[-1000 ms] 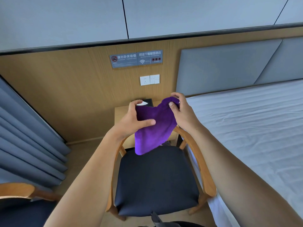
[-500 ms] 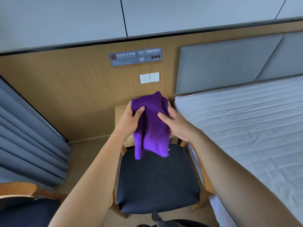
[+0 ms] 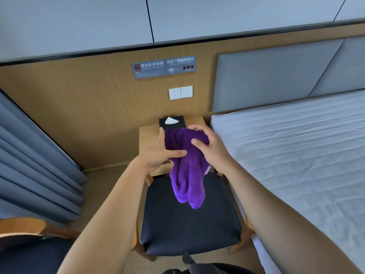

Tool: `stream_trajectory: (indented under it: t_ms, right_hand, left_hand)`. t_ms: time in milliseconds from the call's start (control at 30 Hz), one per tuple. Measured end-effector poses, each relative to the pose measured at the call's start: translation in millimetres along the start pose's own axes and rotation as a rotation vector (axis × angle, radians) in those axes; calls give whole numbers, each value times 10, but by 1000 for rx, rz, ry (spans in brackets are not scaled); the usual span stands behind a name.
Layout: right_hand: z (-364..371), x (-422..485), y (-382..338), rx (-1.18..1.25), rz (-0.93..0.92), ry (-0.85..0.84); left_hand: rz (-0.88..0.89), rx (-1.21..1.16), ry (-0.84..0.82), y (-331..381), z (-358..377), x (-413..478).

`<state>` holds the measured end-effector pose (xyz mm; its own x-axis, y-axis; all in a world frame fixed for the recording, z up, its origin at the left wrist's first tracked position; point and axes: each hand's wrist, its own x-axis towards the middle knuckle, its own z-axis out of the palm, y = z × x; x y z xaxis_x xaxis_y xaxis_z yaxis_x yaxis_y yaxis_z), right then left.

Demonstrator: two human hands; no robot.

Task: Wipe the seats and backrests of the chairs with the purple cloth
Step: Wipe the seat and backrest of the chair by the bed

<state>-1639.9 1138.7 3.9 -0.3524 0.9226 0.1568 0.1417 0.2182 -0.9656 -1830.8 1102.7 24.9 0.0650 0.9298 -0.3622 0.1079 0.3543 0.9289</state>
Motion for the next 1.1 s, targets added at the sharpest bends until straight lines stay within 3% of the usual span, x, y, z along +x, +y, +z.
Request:
stream_trajectory:
  t_ms: [100, 267, 500, 633, 700, 867, 967, 1100]
  right_hand:
    - [-40, 62, 1, -43, 6, 93]
    - [-205, 129, 25, -237, 19, 7]
    - [-235, 139, -20, -243, 50, -1]
    - [-261, 166, -40, -164, 128, -107]
    - [-274, 183, -30, -188, 128, -145]
    - [-260, 222, 0, -475, 144, -279]
    - [-291, 249, 11, -647, 94, -322]
    - [-376, 270, 48, -623, 12, -188]
  left_hand:
    - [113, -19, 59, -58, -17, 27]
    - [299, 200, 171, -40, -89, 59]
    - [344, 428, 252, 82, -117, 11]
    - [218, 460, 52, 157, -160, -28]
    - [147, 661, 9, 185, -179, -37]
    - [255, 945, 201, 204, -163, 31]
    - [307, 935, 279, 143, -196, 25]
    - [310, 786, 301, 91, -291, 15]
